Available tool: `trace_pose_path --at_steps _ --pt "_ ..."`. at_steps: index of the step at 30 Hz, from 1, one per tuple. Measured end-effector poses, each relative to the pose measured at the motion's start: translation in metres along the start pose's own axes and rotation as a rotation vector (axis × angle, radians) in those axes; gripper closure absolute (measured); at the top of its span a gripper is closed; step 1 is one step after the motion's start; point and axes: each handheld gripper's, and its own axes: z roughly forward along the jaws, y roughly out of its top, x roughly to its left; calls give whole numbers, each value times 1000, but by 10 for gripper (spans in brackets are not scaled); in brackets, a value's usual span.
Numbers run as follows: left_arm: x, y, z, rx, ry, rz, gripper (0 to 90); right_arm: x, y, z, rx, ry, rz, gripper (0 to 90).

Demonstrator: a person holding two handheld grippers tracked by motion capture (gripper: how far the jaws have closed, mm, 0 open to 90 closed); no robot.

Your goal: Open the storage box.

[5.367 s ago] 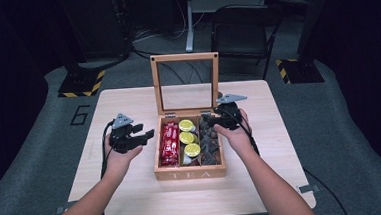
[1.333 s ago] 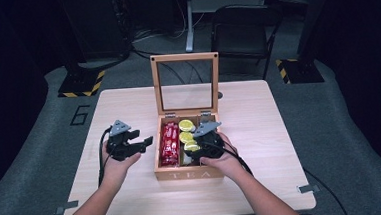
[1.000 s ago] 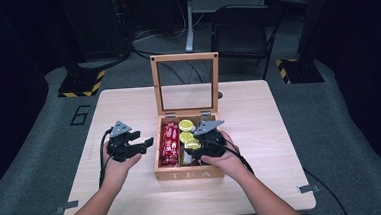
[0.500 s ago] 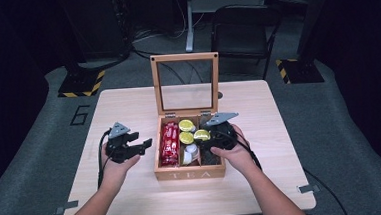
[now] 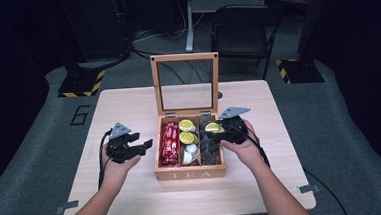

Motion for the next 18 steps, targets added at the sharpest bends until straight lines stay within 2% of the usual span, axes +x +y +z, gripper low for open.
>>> trace_pose_path --at_steps 4,15,18 --pt "0 0 0 2 0 -1 363 -10 -3 -3 9 -54 -6 371" --pt "0 -3 1 7 -1 0 362 -33 -14 -7 21 -114 39 371" --pt "0 -3 1 8 0 -1 362 -38 -18 -7 32 -143 49 371"
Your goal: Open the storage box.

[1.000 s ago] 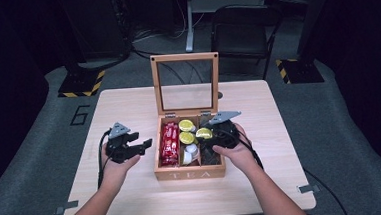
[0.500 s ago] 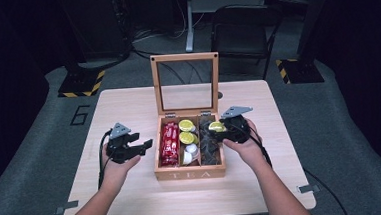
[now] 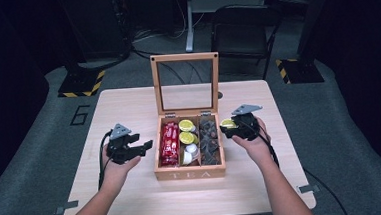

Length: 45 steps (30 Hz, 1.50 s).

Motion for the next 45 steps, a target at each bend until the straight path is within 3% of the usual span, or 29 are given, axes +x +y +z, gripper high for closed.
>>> trace_pose_path --at_steps 13,19,25,26,27,33,34,45 --pt "0 0 0 0 2 1 362 -24 -15 5 39 -49 66 371" --pt "0 0 0 1 1 1 362 -29 -21 9 44 -63 61 372" --pt "0 0 -1 1 2 1 362 -41 -33 12 56 -101 90 372" --pt "0 0 -1 -1 3 1 362 -44 -36 13 58 -111 120 372" --pt "0 0 -1 0 4 1 362 -47 -38 14 64 -116 111 372" --pt "0 0 0 1 5 0 362 -55 -48 16 86 -146 171 372" --pt "0 0 0 3 3 2 362 -58 -50 17 94 -145 149 371" --pt "-1 -3 1 14 0 5 362 -70 -60 17 119 -203 200 371"
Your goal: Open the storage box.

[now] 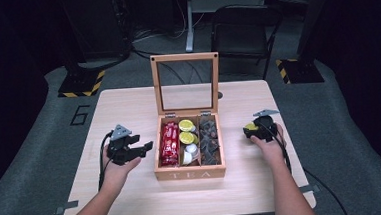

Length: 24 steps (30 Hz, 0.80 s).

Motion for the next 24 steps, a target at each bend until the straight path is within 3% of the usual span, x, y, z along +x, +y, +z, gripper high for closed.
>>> trace_pose_path --at_steps 4,11,24 --pt "1 0 0 -7 7 -1 362 -9 -4 1 -8 -18 37 371" --pt "0 -2 1 2 0 0 362 -16 -8 2 3 1 89 360" --pt "1 -4 2 8 -2 -8 362 -17 -5 -4 -17 -38 92 287"
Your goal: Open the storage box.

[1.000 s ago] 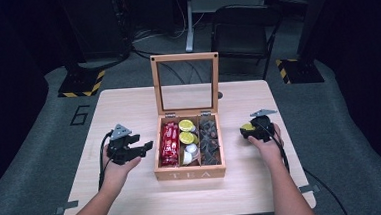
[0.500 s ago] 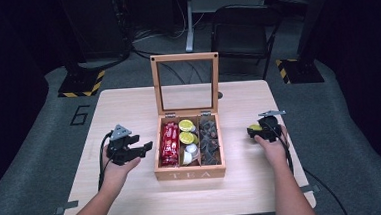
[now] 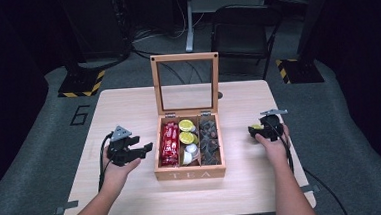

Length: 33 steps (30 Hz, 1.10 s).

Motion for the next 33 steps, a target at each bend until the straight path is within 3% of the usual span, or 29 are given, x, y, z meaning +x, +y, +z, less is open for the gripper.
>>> trace_pose_path --at_steps 11,21,33 --pt "1 -2 1 -4 4 -3 362 8 6 -4 -25 14 -21 287" --pt "3 -3 1 -7 2 -12 362 26 12 -7 -40 30 -84 287" --pt "4 -6 2 -18 -9 -28 362 49 23 -14 -81 130 -97 300"
